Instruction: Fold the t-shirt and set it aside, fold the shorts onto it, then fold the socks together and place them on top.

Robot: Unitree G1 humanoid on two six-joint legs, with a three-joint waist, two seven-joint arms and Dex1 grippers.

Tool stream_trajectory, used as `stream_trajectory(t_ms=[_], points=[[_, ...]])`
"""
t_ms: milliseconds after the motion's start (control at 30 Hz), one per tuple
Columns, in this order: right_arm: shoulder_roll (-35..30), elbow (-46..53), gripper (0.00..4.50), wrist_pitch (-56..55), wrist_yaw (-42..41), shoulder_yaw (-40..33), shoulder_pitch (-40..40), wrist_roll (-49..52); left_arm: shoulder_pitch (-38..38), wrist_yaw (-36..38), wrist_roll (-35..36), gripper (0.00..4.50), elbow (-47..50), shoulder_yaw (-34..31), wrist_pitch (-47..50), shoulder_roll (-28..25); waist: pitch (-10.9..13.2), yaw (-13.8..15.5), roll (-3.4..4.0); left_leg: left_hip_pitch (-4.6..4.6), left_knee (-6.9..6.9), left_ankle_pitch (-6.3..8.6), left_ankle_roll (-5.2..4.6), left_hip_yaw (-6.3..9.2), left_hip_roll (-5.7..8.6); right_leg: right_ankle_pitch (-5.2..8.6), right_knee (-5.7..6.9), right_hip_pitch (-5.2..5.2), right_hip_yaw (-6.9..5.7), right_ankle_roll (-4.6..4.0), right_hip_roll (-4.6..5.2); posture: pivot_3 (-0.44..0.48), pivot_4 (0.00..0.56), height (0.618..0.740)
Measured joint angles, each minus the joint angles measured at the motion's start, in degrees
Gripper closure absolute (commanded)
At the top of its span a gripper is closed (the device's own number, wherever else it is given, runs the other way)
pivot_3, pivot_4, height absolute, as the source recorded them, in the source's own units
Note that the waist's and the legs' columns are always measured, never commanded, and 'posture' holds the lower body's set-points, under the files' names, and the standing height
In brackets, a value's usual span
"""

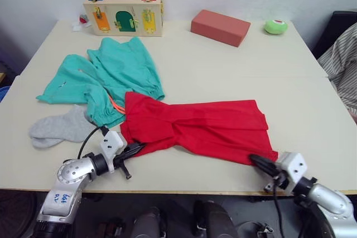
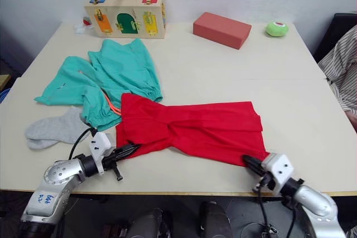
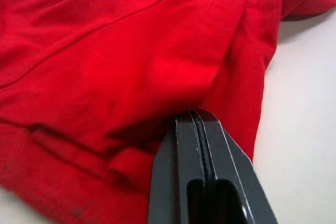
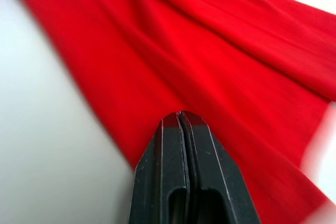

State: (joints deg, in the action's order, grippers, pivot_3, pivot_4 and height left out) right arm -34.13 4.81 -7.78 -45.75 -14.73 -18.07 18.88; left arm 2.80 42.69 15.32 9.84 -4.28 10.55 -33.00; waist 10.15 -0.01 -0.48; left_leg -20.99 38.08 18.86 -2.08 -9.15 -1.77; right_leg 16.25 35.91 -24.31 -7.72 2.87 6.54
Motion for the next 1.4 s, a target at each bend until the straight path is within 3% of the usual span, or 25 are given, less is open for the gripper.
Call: stream_trajectory(t_ms=[200, 367, 400, 500, 600, 700, 800, 900, 1033, 1167, 1267, 1400], points=[[-3.08, -5.41, 4.47, -0.05, -2.54, -5.08, 1.0, 2.44, 1.84, 5.34, 2.28, 4.5, -1.73, -2.79, -2.05, -4.22, -0.02, -0.11, 0.05, 0.0, -0.01, 0.0, 0.01, 0.0, -0.01, 0.01, 0.01, -0.03, 0.01, -0.02, 0.0, 0.0, 0.15, 0.74], [-5.84, -4.53, 4.31, 8.03, -5.67, -7.43, 3.69, 9.67, 2.22, 12.0, 6.41, 4.5, -3.58, -5.54, -3.55, -6.12, 0.02, -0.16, 0.1, -0.08, 0.0, -0.02, -0.02, 0.0, -0.02, 0.01, 0.02, -0.09, 0.03, -0.02, 0.01, 0.0, 0.15, 0.74], [-7.51, -3.82, 4.1, 11.11, -6.78, -8.19, 4.96, 11.99, 2.19, 13.72, 8.41, 4.5, -3.54, -6.54, -3.23, -6.41, 0.02, -0.13, 0.11, -0.08, 0.01, -0.02, -0.02, 0.0, -0.02, 0.01, 0.02, -0.09, 0.02, -0.02, 0.02, 0.0, 0.15, 0.74], [-15.28, -3.34, 3.19, 19.64, -10.76, -8.01, 10.8, 15.93, 1.16, 16.9, 12.48, 3.92, -3.12, -8.77, -1.56, -8.34, 0.05, -0.21, 0.13, -0.08, 0.03, -0.03, -0.06, 0.01, -0.02, 0.01, 0.03, -0.09, 0.02, -0.03, 0.02, 0.0, 0.15, 0.74], [-23.45, -12.95, 2.14, 26.9, -14.49, -2.84, 30.05, 13.91, -3.94, 17.28, 17.54, 2.97, 0.06, -10.75, 2.94, -9.6, 0.19, -0.58, 0.19, -0.19, 0.15, -0.12, -0.19, -0.01, 0.01, -0.13, 0.01, -0.14, 0.02, -0.06, 0.06, 0.0, 0.15, 0.74], [-25.04, -22.9, 1.05, 30.95, -17.64, 4.58, 46.44, 8.72, -7.99, 16.73, 23.03, 2.0, 4.7, -11.17, 7.4, -9.41, 0.16, -0.49, 0.16, -0.17, 0.0, -0.17, 0.01, 0.04, -0.02, -0.07, 0.0, -0.14, -0.09, -0.16, 0.02, 0.0, 0.15, 0.74], [-21.77, -37.16, 0.03, 32.22, -21.71, 14.64, 58.94, 0.75, -10.71, 14.51, 27.38, 1.05, 7.13, -10.11, 12.88, -7.8, 0.18, -0.32, 0.13, -0.32, 0.03, -0.29, 0.07, -0.05, -0.01, -0.04, -0.01, -0.22, -0.1, -0.15, -0.07, 0.0, 0.15, 0.74], [-17.72, -49.16, 0.0, 31.42, -23.55, 20.06, 66.95, -5.15, -13.06, 12.56, 30.68, 0.08, 8.78, -9.5, 16.6, -7.08, 0.21, -0.31, 0.17, -0.41, 0.08, -0.32, 0.01, -0.13, 0.03, -0.07, 0.0, -0.26, -0.09, -0.09, -0.08, 0.0, 0.15, 0.74], [-13.44, -61.59, 0.0, 29.52, -22.72, 23.42, 76.95, -11.92, -13.88, 10.98, 32.99, 0.03, 10.99, -9.21, 18.77, -6.02, 0.22, -0.72, 0.16, -0.4, 0.21, -0.33, -0.01, -0.15, 0.02, -0.11, -0.02, -0.22, -0.04, -0.02, -0.08, 0.0, 0.15, 0.74], [-9.95, -68.84, 0.0, 26.54, -20.96, 24.6, 80.37, -16.89, -13.73, 10.72, 32.71, 0.03, 12.29, -8.87, 18.58, -5.71, 0.22, -1.07, 0.16, -0.39, 0.21, -0.36, 0.04, -0.13, 0.02, -0.11, 0.03, -0.22, -0.04, -0.02, -0.09, 0.0, 0.15, 0.74], [-8.33, -71.62, 0.64, 25.08, -21.72, 25.07, 81.11, -18.88, -13.21, 10.74, 31.67, 0.0, 12.32, -8.56, 17.62, -5.64, 0.22, -1.52, 0.17, -0.4, 0.2, -0.36, 0.04, -0.14, 0.02, -0.11, 0.05, -0.22, -0.02, -0.02, -0.09, 0.0, 0.15, 0.74], [-6.97, -73.34, 2.06, 23.4, -22.0, 25.21, 82.4, -21.11, -13.19, 10.83, 30.94, 0.0, 12.35, -8.06, 16.67, -5.31, 0.21, -1.69, 0.17, -0.37, 0.19, -0.37, 0.07, -0.13, -0.01, -0.11, 0.06, -0.22, -0.02, -0.02, -0.13, 0.0, 0.15, 0.74]])
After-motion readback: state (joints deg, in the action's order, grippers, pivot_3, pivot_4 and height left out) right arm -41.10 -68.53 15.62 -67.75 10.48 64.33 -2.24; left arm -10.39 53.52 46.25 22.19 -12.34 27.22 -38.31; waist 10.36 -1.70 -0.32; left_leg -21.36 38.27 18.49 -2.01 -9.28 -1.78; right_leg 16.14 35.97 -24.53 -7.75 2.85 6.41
